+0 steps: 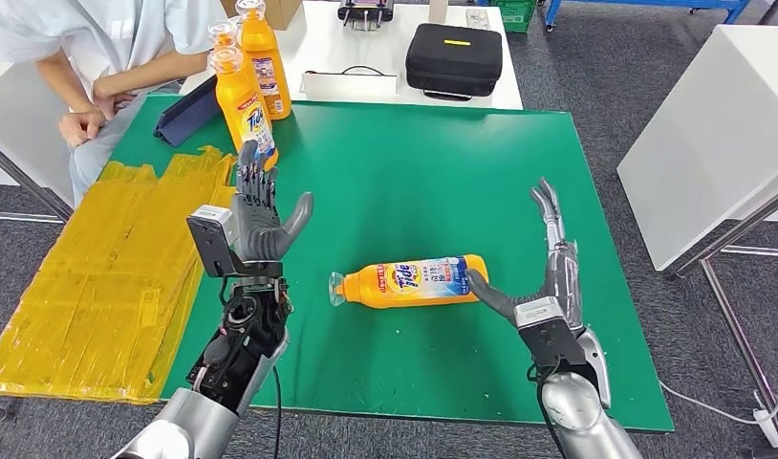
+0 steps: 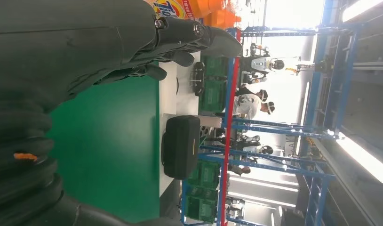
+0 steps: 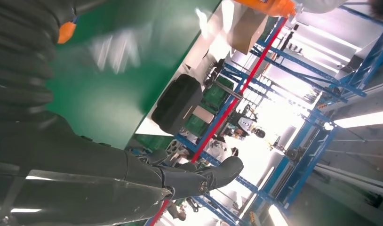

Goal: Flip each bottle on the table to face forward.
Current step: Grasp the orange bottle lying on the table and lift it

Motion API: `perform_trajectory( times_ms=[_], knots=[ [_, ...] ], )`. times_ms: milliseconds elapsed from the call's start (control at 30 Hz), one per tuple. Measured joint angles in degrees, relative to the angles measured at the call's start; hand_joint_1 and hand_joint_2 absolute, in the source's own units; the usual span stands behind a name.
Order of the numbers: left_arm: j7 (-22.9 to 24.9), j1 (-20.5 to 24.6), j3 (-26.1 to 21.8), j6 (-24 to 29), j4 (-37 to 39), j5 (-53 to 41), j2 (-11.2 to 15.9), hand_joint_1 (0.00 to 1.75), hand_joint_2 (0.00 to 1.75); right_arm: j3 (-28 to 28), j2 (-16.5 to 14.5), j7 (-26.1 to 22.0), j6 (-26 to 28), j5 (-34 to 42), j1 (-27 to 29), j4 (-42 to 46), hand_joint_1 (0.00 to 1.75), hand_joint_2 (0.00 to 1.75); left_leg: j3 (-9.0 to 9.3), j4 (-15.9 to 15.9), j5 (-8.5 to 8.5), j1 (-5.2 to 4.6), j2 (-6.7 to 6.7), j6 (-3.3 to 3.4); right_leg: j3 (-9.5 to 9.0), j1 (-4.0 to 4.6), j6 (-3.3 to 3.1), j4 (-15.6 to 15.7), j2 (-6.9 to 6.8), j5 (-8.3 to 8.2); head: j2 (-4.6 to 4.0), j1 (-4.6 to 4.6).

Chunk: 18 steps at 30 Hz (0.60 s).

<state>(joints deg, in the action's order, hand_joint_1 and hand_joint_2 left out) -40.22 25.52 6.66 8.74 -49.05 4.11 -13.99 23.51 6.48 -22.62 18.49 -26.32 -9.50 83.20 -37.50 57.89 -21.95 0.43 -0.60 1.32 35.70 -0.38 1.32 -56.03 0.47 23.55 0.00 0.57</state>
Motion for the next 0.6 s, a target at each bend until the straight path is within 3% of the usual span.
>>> perform_trajectory(
  times_ms=[267,433,600],
  knots=[
    [0.0,-0.4,0.3,0.0,-0.3,0.1,0.0,0.00,1.75,0.4,0.0,1.3,0.4,-1.2,0.9,0.7,0.00,1.75,0.00,0.0,0.00,0.00,0.01,0.00,0.00,0.00,0.00,0.0,0.00,0.00,0.00,0.00],
    [0.0,-0.4,0.5,-0.3,-0.4,0.0,0.0,0.00,1.75,0.7,-0.1,7.4,-2.5,-7.8,0.5,0.1,0.00,1.75,-0.01,0.0,0.00,0.00,0.00,0.00,0.00,0.00,0.00,0.0,0.00,0.00,-0.01,-0.01],
    [0.0,-0.4,0.8,-0.3,-0.4,0.0,-0.2,0.00,1.75,1.4,0.0,10.0,-3.7,-11.5,-0.4,-2.0,0.00,1.75,-0.01,0.0,0.01,0.00,-0.01,0.00,-0.01,0.00,0.00,0.0,0.00,0.00,0.00,-0.01]
  ],
)
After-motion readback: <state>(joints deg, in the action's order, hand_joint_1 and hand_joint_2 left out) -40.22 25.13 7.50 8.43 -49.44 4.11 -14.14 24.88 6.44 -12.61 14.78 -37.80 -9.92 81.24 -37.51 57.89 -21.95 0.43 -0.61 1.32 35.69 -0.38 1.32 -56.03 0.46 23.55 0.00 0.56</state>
